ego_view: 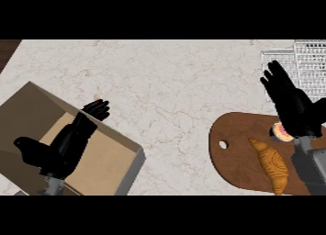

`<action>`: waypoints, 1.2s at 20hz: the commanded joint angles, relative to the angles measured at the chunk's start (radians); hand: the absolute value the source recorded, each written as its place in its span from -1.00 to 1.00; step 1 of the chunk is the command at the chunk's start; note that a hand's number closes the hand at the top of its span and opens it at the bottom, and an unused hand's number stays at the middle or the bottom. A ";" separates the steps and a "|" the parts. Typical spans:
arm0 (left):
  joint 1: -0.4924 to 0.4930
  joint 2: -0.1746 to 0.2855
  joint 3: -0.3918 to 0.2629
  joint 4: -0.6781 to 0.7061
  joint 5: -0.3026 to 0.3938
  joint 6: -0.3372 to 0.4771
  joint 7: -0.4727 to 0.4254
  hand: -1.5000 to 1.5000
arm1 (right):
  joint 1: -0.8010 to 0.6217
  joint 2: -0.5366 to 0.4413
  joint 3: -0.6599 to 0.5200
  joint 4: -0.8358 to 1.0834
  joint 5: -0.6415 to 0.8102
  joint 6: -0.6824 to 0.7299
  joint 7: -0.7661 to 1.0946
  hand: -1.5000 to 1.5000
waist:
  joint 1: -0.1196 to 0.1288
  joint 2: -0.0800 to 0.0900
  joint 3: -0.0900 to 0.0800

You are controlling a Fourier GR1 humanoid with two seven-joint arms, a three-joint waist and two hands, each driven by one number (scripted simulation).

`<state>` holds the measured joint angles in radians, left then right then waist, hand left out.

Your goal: Pick the cupcake from the cutting board and place it in the tiered basket

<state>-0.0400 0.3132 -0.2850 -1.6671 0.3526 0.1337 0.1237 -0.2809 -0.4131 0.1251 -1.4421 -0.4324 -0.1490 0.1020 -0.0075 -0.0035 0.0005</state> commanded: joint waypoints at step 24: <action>-0.089 -0.001 0.013 0.062 -0.238 0.240 -0.097 0.00 | -0.062 -0.553 -0.491 0.351 -0.604 1.438 0.076 -1.00 | 0.000 0.016 0.006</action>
<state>-0.1239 0.3290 -0.2692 -1.6269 0.1303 0.3515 0.0254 -0.3208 -0.8329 -0.3068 -1.0696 -1.1397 1.0907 0.1791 0.0010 0.0121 0.0123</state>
